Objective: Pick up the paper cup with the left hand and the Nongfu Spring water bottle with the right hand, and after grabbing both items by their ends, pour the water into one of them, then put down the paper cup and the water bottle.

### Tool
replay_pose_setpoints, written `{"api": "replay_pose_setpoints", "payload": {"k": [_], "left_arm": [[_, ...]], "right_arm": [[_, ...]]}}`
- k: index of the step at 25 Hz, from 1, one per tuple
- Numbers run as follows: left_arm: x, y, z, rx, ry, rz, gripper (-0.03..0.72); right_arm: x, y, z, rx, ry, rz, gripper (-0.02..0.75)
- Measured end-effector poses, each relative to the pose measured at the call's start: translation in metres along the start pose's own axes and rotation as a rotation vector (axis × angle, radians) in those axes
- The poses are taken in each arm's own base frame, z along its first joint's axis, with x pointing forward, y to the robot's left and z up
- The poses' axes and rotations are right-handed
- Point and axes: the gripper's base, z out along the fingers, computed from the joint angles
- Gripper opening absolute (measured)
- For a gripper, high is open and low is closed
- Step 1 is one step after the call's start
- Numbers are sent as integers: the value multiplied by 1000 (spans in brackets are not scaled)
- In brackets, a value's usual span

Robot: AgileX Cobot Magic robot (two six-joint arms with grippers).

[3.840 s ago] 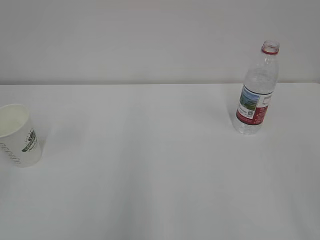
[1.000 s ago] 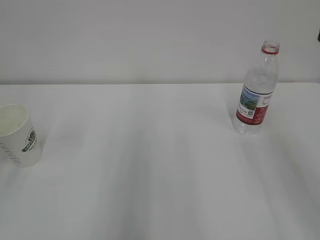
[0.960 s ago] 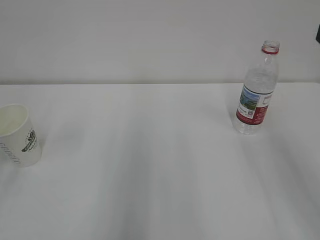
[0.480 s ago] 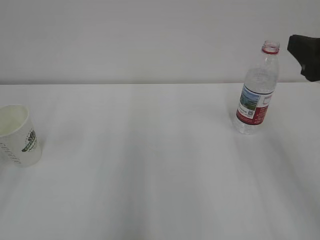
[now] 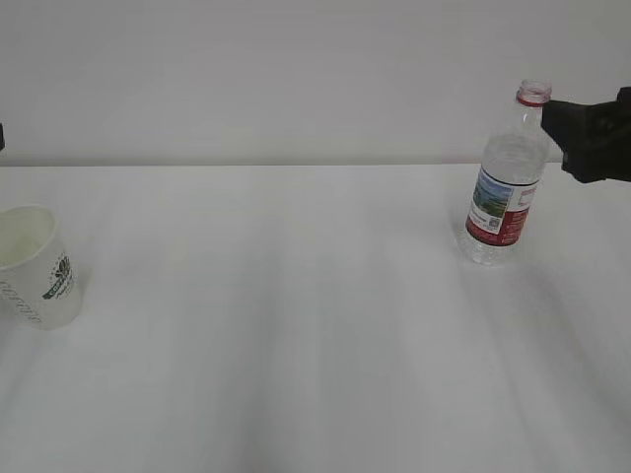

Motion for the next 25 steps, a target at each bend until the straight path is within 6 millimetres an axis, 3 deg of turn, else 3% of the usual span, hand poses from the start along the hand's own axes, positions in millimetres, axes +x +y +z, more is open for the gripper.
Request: {"api": "replay_pose_setpoints", "payload": {"k": [7, 16, 25], "left_arm": [[7, 4, 4, -15, 7, -6, 579], [50, 3, -8, -38, 8, -83, 579], [64, 2, -15, -41, -10, -96, 579]], "right_arm": [[4, 0, 5, -2, 7, 1, 568], [10, 1, 11, -5, 29, 2, 568], [17, 1, 13, -7, 88, 2, 568]]}}
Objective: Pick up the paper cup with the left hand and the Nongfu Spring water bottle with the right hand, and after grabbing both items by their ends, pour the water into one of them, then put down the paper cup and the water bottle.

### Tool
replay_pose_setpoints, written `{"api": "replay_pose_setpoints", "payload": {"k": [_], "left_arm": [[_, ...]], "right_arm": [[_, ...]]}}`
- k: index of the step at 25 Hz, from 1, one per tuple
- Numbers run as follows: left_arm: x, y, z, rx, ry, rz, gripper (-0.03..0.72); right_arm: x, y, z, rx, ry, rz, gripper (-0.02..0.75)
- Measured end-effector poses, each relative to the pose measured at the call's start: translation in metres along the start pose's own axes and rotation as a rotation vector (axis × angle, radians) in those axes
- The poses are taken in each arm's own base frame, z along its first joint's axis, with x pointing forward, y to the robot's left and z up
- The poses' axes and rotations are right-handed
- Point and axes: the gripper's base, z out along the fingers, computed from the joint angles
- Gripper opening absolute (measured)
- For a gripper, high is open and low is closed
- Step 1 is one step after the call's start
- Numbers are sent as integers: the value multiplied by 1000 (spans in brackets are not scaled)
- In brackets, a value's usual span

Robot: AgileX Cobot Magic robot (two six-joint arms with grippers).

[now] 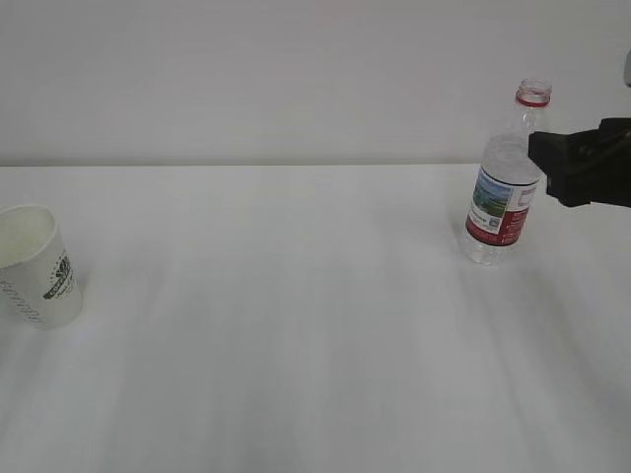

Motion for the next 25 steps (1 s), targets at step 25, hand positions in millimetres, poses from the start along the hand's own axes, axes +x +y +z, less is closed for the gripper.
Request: {"api": "replay_pose_setpoints", "payload": {"k": [25], "left_arm": [[71, -17, -20, 88, 99, -39, 579]], "right_arm": [[64, 10, -16, -41, -9, 43, 568]]}}
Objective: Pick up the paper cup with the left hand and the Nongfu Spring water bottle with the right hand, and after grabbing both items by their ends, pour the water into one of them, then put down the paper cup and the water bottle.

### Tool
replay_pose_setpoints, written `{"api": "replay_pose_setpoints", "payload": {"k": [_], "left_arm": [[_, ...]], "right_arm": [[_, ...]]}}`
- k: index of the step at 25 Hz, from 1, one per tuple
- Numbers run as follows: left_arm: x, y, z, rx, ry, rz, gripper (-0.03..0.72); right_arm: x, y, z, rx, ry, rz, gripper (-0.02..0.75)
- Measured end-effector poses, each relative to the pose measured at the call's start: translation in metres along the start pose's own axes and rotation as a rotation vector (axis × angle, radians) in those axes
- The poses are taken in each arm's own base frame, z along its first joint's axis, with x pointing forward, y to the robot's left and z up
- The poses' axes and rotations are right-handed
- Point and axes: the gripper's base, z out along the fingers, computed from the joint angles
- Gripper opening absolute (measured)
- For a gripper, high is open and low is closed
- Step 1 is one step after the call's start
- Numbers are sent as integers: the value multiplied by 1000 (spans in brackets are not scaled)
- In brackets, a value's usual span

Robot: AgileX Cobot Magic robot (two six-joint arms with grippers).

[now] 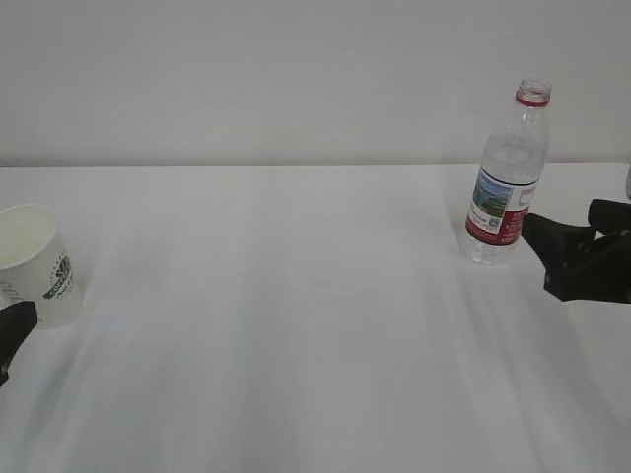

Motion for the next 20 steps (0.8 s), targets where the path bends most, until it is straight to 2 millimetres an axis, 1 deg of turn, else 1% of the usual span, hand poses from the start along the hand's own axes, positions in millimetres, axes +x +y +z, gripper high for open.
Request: {"api": "replay_pose_setpoints", "payload": {"k": [5, 9, 13, 20], "left_arm": [[2, 0, -3, 9, -42, -5, 579], [3, 0, -2, 8, -38, -7, 579], [1, -1, -2, 11, -67, -9, 579], [-2, -1, -2, 13, -93, -11, 579]], "right_arm": [[16, 4, 7, -36, 4, -16, 568], [27, 5, 10, -48, -20, -4, 568], [33, 5, 14, -43, -50, 9, 568], [38, -2, 20, 33, -94, 9, 568]]}}
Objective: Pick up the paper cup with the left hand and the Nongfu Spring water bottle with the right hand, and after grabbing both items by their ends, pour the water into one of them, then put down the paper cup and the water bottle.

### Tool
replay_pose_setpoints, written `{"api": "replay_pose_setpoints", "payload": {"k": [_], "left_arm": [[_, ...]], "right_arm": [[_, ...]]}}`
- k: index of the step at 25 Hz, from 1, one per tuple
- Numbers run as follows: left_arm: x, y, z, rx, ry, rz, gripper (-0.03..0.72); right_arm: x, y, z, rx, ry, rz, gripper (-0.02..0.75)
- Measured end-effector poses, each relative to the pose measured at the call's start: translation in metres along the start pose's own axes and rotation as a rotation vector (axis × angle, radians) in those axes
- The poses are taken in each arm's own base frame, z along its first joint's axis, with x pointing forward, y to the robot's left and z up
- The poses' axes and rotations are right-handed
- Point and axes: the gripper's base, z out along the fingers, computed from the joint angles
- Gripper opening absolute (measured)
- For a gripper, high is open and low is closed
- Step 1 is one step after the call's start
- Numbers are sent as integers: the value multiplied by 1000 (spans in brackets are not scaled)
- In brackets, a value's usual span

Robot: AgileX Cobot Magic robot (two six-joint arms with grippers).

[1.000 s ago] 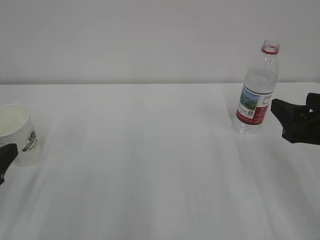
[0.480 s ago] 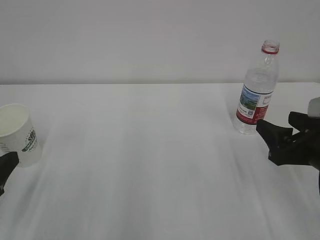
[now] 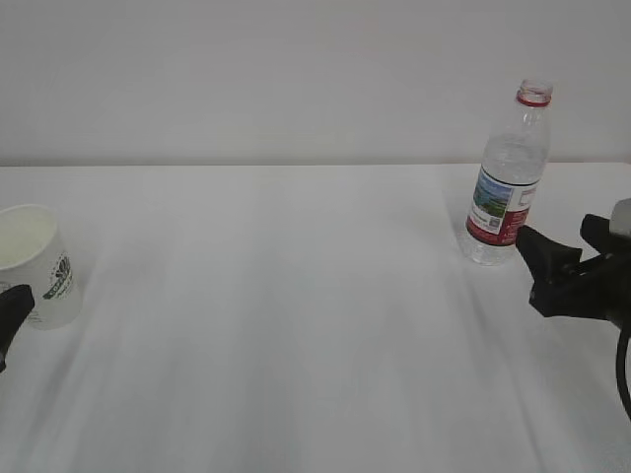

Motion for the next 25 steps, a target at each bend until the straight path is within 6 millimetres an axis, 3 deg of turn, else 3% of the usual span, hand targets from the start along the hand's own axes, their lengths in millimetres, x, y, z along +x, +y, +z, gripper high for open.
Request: {"api": "replay_pose_setpoints", "payload": {"k": [7, 25], "left_arm": [[-1, 0, 0, 1, -9, 0, 579], [0, 0, 2, 2, -22, 1, 577]], "right_arm": [[19, -2, 9, 22, 73, 6, 568], [24, -3, 40, 22, 69, -8, 568]]}}
